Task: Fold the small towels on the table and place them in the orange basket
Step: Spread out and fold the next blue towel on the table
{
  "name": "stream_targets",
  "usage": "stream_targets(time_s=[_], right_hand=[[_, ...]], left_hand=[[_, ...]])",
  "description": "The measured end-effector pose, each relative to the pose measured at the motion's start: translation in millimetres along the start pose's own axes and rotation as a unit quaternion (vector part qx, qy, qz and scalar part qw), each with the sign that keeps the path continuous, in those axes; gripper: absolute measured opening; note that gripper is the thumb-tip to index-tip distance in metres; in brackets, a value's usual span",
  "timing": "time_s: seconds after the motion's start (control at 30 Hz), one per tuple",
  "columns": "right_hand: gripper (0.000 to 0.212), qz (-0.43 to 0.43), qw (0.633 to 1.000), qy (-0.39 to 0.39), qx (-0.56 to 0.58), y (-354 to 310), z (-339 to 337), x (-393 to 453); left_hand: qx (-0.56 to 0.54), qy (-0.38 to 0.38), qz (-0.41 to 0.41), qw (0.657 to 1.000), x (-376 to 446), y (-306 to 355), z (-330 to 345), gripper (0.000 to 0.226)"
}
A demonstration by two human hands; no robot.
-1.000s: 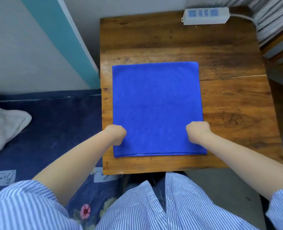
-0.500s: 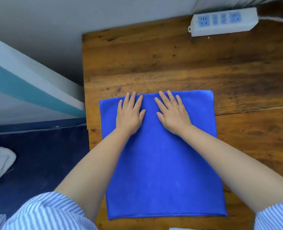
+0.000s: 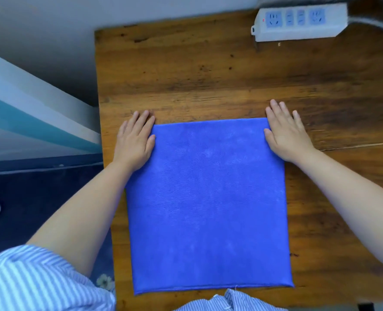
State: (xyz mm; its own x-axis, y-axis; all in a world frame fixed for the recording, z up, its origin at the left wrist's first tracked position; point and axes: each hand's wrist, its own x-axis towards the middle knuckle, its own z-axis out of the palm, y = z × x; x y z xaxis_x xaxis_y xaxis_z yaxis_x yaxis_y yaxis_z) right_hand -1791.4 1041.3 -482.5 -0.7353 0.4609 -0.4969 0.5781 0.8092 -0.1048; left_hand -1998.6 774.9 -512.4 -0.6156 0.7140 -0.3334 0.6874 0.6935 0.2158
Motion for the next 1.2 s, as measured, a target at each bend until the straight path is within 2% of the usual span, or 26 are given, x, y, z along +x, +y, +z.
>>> stream_targets(time_s=[0.07, 0.13, 0.23, 0.33, 0.5, 0.57, 0.67, 0.73, 0.87, 1.0, 1.1, 1.2], right_hand=[[0.047, 0.001, 0.999, 0.052, 0.000, -3.9, -8.0, -2.4], [0.040, 0.011, 0.996, 0.090, -0.010, -9.4, -15.4, -1.6], [0.035, 0.053, 0.996, 0.053, -0.052, -13.9, -27.2, 8.3], [0.032, 0.059, 0.996, 0.023, -0.058, -17.4, -42.8, 4.0], [0.027, 0.036, 0.995, 0.088, -0.035, -18.9, -49.7, -46.7], [0.026, 0.023, 0.991, 0.122, -0.043, -15.4, -41.3, -76.0], [0.018, -0.022, 0.974, 0.223, -0.037, -8.4, -15.8, -122.0], [0.016, -0.045, 0.963, 0.264, -0.019, -4.0, 7.0, -152.9], [0.013, -0.053, 0.952, 0.301, -0.009, -2.2, 44.4, -200.1], [0.028, -0.077, 0.940, 0.331, -0.002, -4.6, 74.1, -235.9], [0.030, -0.070, 0.937, 0.342, 0.024, -5.3, 92.2, -253.6], [0.032, -0.077, 0.937, 0.338, 0.042, -3.7, 107.2, -260.4]], left_hand=[[-0.005, 0.039, -0.020, 0.999, -3.2, -5.6, -7.7, 0.053], [0.015, 0.045, -0.044, 0.998, -6.1, -7.8, -17.8, 0.047], [0.032, 0.000, -0.076, 0.997, -0.2, -5.0, -28.2, 0.039], [0.030, -0.009, -0.073, 0.997, -4.9, -4.0, -42.4, 0.030], [-0.008, 0.031, -0.057, 0.998, -48.0, -8.8, -56.7, 0.019], [-0.016, 0.039, -0.042, 0.998, -74.2, -11.2, -58.3, 0.019], [-0.014, 0.040, 0.005, 0.999, -121.7, -13.3, -54.0, 0.018], [-0.013, 0.048, 0.048, 0.998, -155.9, -12.5, -47.2, 0.016], [-0.014, 0.058, 0.124, 0.991, -209.9, -9.0, -24.5, 0.021], [-0.021, 0.042, 0.117, 0.992, -246.9, -4.3, -1.6, 0.019], [-0.006, -0.004, 0.143, 0.990, -264.5, -3.0, 12.5, 0.029], [0.032, -0.016, 0.153, 0.988, -275.5, -1.0, 25.5, 0.036]])
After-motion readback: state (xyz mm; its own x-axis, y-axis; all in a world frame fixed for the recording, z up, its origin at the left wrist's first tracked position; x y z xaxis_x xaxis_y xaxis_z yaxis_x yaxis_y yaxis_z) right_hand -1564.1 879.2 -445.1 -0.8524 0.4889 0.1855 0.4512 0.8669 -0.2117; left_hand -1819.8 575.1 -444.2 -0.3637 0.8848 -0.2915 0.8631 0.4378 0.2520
